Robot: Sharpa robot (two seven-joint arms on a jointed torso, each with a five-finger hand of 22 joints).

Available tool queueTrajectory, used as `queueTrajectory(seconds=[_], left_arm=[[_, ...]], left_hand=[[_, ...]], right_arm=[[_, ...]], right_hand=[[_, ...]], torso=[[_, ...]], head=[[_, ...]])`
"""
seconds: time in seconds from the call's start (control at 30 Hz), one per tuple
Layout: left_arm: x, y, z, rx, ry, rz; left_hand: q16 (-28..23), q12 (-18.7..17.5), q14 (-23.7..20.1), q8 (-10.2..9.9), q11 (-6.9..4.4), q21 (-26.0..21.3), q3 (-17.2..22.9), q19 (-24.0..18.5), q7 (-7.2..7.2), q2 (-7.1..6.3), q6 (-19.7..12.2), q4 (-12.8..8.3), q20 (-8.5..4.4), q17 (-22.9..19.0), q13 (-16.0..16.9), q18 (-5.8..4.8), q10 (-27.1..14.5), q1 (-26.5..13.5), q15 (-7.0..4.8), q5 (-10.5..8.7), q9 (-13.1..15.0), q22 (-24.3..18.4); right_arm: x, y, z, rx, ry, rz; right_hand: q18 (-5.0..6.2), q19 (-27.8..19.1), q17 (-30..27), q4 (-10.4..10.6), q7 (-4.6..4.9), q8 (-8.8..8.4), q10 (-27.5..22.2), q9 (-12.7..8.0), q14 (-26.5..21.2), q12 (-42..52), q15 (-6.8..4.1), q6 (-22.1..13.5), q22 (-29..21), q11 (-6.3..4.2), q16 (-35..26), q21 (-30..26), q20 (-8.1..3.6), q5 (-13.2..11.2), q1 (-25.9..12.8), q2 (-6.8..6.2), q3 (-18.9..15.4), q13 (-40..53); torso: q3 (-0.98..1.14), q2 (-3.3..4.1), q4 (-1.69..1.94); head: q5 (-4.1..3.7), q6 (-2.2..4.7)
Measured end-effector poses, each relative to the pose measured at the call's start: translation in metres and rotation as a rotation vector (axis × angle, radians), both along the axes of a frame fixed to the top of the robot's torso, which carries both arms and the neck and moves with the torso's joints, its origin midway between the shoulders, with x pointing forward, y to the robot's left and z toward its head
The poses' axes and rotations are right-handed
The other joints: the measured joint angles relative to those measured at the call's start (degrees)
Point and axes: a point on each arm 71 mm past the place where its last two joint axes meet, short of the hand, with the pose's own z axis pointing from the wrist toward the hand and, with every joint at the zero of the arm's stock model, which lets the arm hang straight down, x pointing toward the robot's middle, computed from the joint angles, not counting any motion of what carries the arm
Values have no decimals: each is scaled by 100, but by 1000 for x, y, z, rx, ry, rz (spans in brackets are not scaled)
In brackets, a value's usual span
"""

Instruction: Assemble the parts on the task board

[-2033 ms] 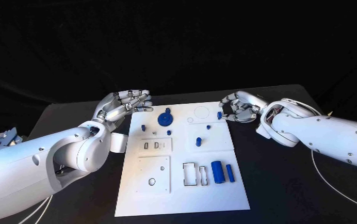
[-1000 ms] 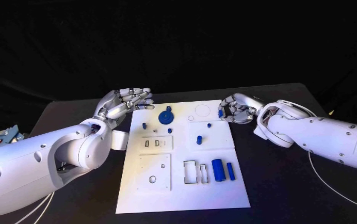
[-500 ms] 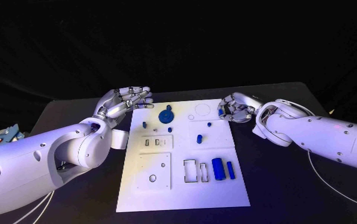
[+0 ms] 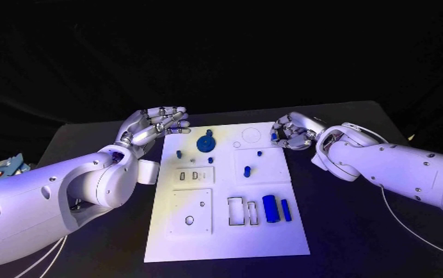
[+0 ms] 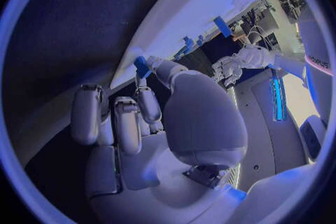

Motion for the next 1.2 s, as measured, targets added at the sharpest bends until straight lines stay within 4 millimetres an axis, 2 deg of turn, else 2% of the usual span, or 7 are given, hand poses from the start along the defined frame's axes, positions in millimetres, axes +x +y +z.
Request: queueTrajectory(seconds=[0.17,0.33,0.53,0.73,0.77,1.03,1.2], left_arm=[[0,0,0,0,0,1],[0,1,0,0,0,1],[1,2,0,2,0,4],[3,2,-2,4,3,8],[4,2,-2,6,4,8],[8,2,-5,22,10,12],[9,1,-6,31,13,11]], left_hand=[[0,0,0,0,0,0,15,0,0,0,0,-15,0,6,0,0,0,0,0,0,0,-1],[0,0,0,0,0,0,31,0,0,0,0,-31,0,12,0,0,0,0,0,0,0,9],[0,3,0,0,-29,85,71,-41,0,24,0,-71,-1,50,22,-1,100,-24,0,0,7,42],[150,141,220,46,-134,280,216,-52,37,34,149,-131,-31,148,65,-1,552,-148,-129,-1,31,128],[188,151,301,71,-166,356,264,-18,41,5,211,-134,-64,177,65,-1,665,-176,-157,-14,44,159],[596,151,1183,149,-400,1076,482,522,-72,-53,441,-181,-415,557,64,-3,1348,-340,-456,-19,116,495],[851,106,1471,149,-441,1415,522,627,-93,-60,461,-220,-521,831,54,-2,1447,-392,-559,-19,133,671]], right_arm=[[-4,4,2,16,-19,-1],[-13,17,7,41,-22,20],[-27,48,22,74,-19,59],[-39,91,30,92,-4,114],[-41,100,31,92,-1,126],[-55,150,31,72,5,200],[-62,175,26,43,4,236]], right_hand=[[-1,0,0,-19,-21,0,0,-3,0,0,0,-21,0,0,0,0,0,-23,14,31,6,7],[0,-31,0,-59,-79,0,-93,-16,0,-84,0,-92,-1,35,26,-23,-30,-239,36,129,95,-96],[0,-31,-1,-40,-52,0,-132,-17,0,-114,0,-155,-1,37,26,-28,-29,-288,-8,174,128,-154],[0,-31,-1,-39,-53,0,-151,-16,0,-114,0,-165,-2,56,26,-28,-29,-298,-1,182,129,-160],[-1,-31,-1,-39,-49,-1,-151,-17,0,-114,0,-182,-2,56,26,-28,-29,-306,44,227,129,-160],[-1,-31,-1,-39,-54,-1,-151,-17,0,-114,1,-214,-2,56,23,-1,-29,-321,45,226,129,-138],[-1,-31,-1,-39,-55,-1,-150,-17,0,-113,1,-214,-3,56,45,0,-28,-331,44,226,129,-109]], torso=[[-1,-4,-4],[-7,-11,-4],[-14,-18,-4],[-32,-39,-13],[-37,-46,-13],[-68,-77,-4],[-81,-90,-2]], head=[[7,-7],[-15,5],[-20,22],[52,22],[70,15],[184,-59],[265,-109]])
